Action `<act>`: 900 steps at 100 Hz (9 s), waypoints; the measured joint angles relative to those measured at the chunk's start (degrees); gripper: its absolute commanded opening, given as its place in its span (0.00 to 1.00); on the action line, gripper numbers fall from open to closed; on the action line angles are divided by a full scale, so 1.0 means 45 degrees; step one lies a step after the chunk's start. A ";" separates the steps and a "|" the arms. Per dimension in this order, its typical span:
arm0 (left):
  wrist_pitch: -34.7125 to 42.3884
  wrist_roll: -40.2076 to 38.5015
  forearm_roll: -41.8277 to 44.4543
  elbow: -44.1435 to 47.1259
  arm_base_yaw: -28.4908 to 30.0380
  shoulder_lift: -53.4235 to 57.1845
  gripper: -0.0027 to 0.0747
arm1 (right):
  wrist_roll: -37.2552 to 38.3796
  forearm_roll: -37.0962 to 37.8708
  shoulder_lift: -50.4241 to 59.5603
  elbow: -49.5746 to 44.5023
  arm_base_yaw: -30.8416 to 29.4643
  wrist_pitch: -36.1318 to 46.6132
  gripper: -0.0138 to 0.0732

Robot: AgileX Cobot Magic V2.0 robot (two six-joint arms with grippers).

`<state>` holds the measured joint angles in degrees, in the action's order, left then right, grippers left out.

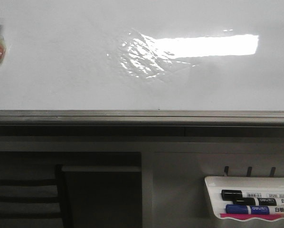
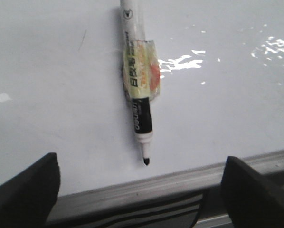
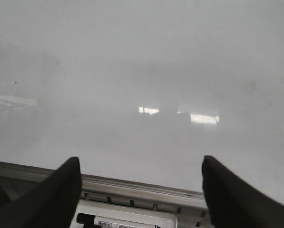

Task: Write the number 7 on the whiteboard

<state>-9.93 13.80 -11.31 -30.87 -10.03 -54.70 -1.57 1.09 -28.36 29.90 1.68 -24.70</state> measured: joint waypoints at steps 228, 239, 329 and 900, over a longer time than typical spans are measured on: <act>-0.9782 0.7323 -0.1355 -0.6640 -0.7511 -0.4112 0.01 | -1.3266 -0.9101 -0.7152 0.5557 0.3651 -0.7228 0.70; -0.9763 0.7345 -0.1355 -0.6640 -0.7568 -0.4112 0.01 | -1.3424 -0.9107 -0.7702 0.5589 0.4831 -0.6482 0.70; -0.9704 0.7345 -0.1355 -0.6640 -0.7598 -0.4112 0.01 | -1.3581 -0.9323 -0.9963 0.6538 0.7038 -0.4885 0.51; -0.4498 0.8449 -0.1371 -0.6158 -0.9008 -0.5764 0.01 | -0.8918 -0.3240 -0.8591 0.6689 0.7461 -0.5854 0.62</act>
<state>-30.17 51.82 -17.47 -58.58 -50.56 -80.64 -41.71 -13.49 -67.02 60.00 35.26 -51.04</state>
